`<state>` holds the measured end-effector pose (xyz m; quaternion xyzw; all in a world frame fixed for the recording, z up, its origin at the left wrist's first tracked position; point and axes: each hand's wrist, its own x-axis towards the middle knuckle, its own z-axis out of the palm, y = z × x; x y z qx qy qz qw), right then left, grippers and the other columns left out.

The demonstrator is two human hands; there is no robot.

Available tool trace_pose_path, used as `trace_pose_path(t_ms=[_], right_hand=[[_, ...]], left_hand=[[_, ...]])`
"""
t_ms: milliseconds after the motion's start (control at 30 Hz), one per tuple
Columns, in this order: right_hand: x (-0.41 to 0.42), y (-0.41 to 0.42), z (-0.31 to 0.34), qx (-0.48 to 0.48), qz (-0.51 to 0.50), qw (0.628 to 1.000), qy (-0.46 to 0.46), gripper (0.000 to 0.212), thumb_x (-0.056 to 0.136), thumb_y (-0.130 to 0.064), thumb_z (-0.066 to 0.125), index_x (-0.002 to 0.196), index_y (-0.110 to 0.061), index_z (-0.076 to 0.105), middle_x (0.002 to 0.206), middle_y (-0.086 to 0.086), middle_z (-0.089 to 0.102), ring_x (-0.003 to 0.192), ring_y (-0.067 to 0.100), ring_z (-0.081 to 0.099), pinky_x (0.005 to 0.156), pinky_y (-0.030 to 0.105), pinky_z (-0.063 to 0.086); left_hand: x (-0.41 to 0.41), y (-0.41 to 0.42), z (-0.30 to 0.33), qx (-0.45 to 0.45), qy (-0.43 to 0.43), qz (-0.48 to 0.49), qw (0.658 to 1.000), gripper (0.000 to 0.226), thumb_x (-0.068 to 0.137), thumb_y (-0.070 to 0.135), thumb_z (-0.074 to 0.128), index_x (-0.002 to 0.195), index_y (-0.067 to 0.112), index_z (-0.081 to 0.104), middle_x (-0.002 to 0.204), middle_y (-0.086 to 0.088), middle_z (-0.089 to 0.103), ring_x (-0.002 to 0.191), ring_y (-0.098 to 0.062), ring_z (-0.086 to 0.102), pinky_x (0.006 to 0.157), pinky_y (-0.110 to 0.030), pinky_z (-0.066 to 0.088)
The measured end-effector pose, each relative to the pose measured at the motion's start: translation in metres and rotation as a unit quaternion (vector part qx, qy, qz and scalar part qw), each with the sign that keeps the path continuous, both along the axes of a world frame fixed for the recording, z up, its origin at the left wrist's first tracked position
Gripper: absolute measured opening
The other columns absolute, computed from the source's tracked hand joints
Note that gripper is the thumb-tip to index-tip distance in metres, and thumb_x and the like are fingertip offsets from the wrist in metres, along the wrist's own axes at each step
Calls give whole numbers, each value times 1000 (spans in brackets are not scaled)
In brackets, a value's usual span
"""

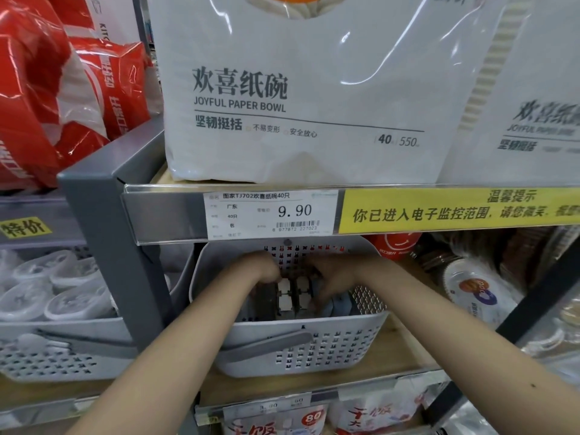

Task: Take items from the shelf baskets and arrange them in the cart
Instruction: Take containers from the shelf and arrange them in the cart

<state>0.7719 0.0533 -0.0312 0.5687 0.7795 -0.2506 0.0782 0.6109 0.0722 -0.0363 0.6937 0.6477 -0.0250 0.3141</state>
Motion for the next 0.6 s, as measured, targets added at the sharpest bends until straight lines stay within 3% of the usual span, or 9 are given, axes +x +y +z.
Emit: trace_pose_path(t_ms=[67,133,233,333,433,533,600], right_hand=[[8,-13,12,8,-27,998,55,73,82,-40,72,144,-23,37,144,-4,46,131,16,44,110,37,36],[18,-32,20,76,-41,993,76,60,86,-46,64,139,-29,43,139,-7,52,126,13,49,107,33,39],[29,-64,22,204,-73,971,100,46,90,-45,60,132,-29,51,130,-8,59,114,9,55,89,22,42],[38,-92,16,287,-65,947,130,33,92,-37,58,123,-26,59,120,-11,63,100,-2,53,72,1,34],[43,-109,9,335,-53,928,155,25,91,-29,62,116,-23,65,112,-14,61,94,-9,43,78,-8,25],[46,-116,2,360,-51,915,177,22,89,-21,65,110,-21,68,107,-15,60,96,-6,44,86,-6,21],[48,-117,-4,348,-67,909,219,21,90,-19,63,111,-21,67,111,-11,62,105,4,53,95,8,31]], left_hand=[[-2,2,0,65,15,-30,997,27,95,17,52,117,4,59,95,-11,62,77,-21,60,61,-25,45],[-3,6,-2,108,2,-51,993,21,92,16,56,109,6,62,101,-9,64,90,-21,60,77,-28,48],[-6,4,1,150,-52,-72,985,7,92,20,55,86,17,53,87,2,56,83,-14,52,69,-26,39],[-5,-5,10,169,-123,-84,974,7,94,22,54,99,21,58,101,3,61,98,-13,55,80,-25,39],[-5,-29,22,211,-125,-78,966,26,98,31,49,120,21,57,117,8,57,109,-8,50,87,-22,37],[-3,-70,33,291,-110,-72,948,32,97,37,48,127,28,55,123,13,58,112,-8,52,76,-17,38],[-3,-101,32,335,-100,-72,934,34,96,35,49,130,29,54,129,10,58,116,-10,52,83,-20,42]])
